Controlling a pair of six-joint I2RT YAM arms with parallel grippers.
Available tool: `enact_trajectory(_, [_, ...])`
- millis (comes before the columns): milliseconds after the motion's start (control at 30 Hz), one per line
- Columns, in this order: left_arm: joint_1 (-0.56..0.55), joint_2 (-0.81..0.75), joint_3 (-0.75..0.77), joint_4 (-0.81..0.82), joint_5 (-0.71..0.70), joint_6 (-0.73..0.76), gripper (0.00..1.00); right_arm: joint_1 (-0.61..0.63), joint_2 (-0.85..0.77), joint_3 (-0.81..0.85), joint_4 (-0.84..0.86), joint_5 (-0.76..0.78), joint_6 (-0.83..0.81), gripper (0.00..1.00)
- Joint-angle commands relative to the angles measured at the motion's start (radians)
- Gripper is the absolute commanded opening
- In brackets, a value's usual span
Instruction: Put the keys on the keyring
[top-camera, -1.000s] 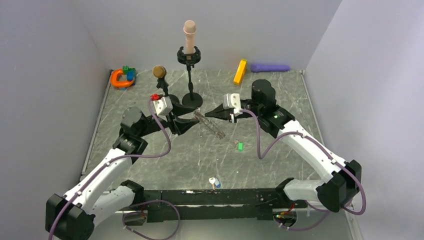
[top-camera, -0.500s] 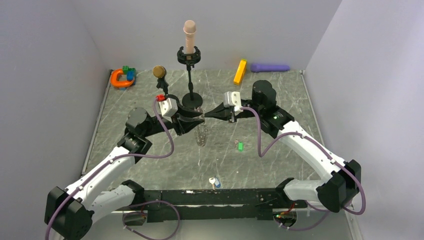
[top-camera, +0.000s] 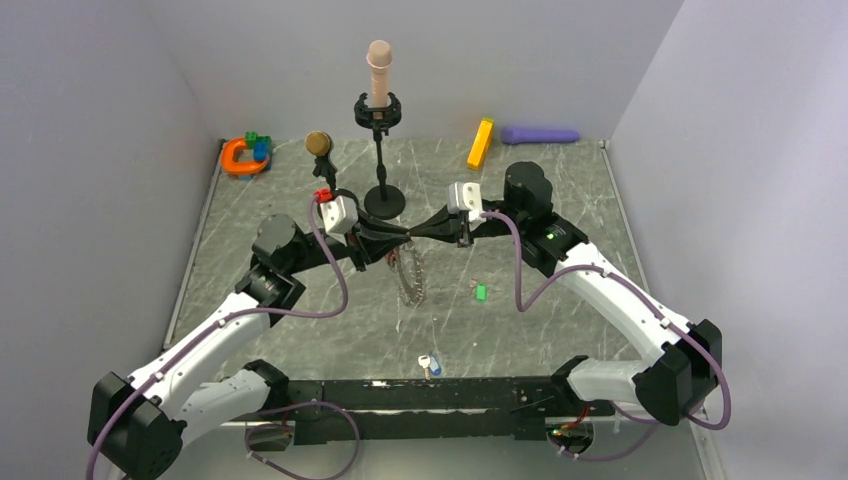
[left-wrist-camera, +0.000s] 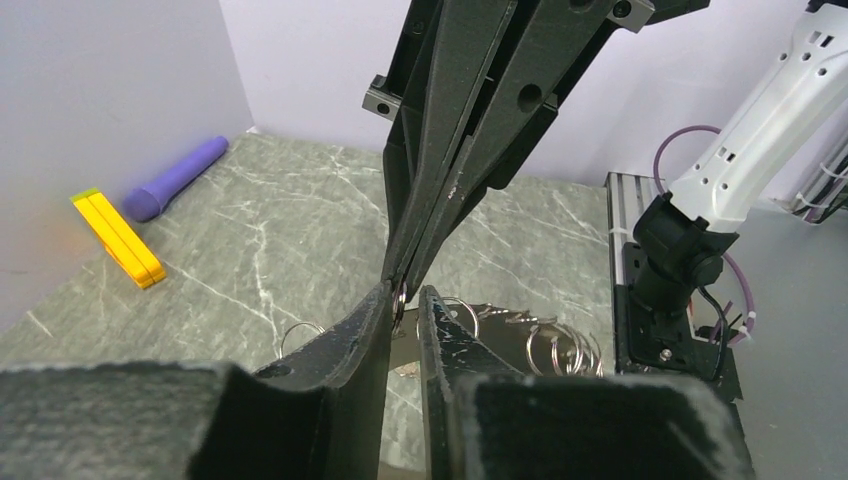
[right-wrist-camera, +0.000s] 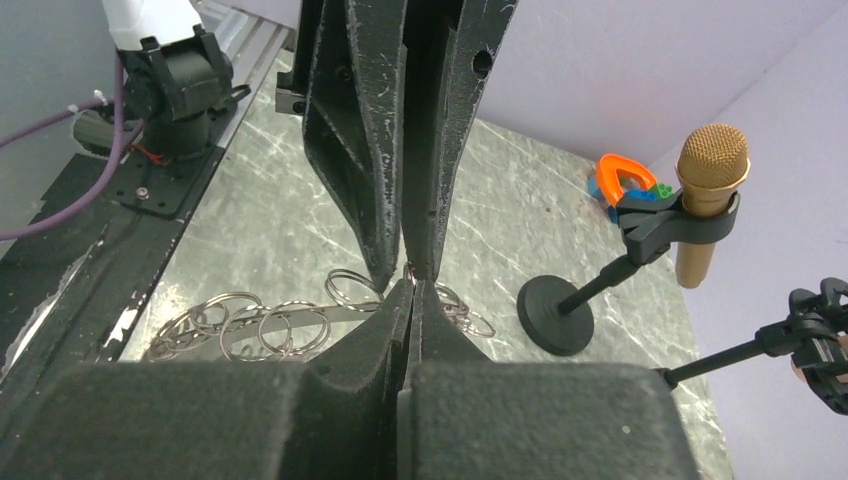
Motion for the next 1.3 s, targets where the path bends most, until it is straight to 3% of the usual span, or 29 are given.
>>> enact_trajectory(0, [-0.017, 0.005, 0.056, -0.012, 0.006, 0.031, 0.18, -0.001, -0.036, 0.016, 0.042, -0.032, -0.011, 0.0])
enact_trajectory(167, [-0.027, 0.0, 0.078, -0.121, 0.001, 0.095, 0.16, -0.001, -0.038, 0.02, 0.027, -0.035, -0.021, 0.0])
enact_trajectory(500, [-0.029, -0.026, 0.069, -0.179, -0.021, 0.129, 0.23, -0.001, -0.042, 0.017, 0.013, -0.037, -0.029, 0.0])
enact_trajectory(767, [-0.029, -0.02, 0.072, -0.132, -0.027, 0.098, 0.11, -0.001, -0.044, 0.015, -0.003, -0.042, -0.037, 0.0])
enact_trajectory(867, [-0.029, -0.019, 0.076, -0.119, -0.025, 0.089, 0.0, -0.001, -0.044, 0.016, -0.011, -0.048, -0.039, 0.0])
enact_trajectory(1167, [-0.029, -0.068, 0.032, -0.031, -0.064, 0.057, 0.0, -0.002, -0.041, -0.017, 0.078, -0.033, 0.071, 0.0])
enact_trajectory(1267, [-0.03, -0.076, 0.034, -0.027, -0.069, 0.057, 0.0, -0.002, -0.043, -0.046, 0.153, -0.022, 0.155, 0.11])
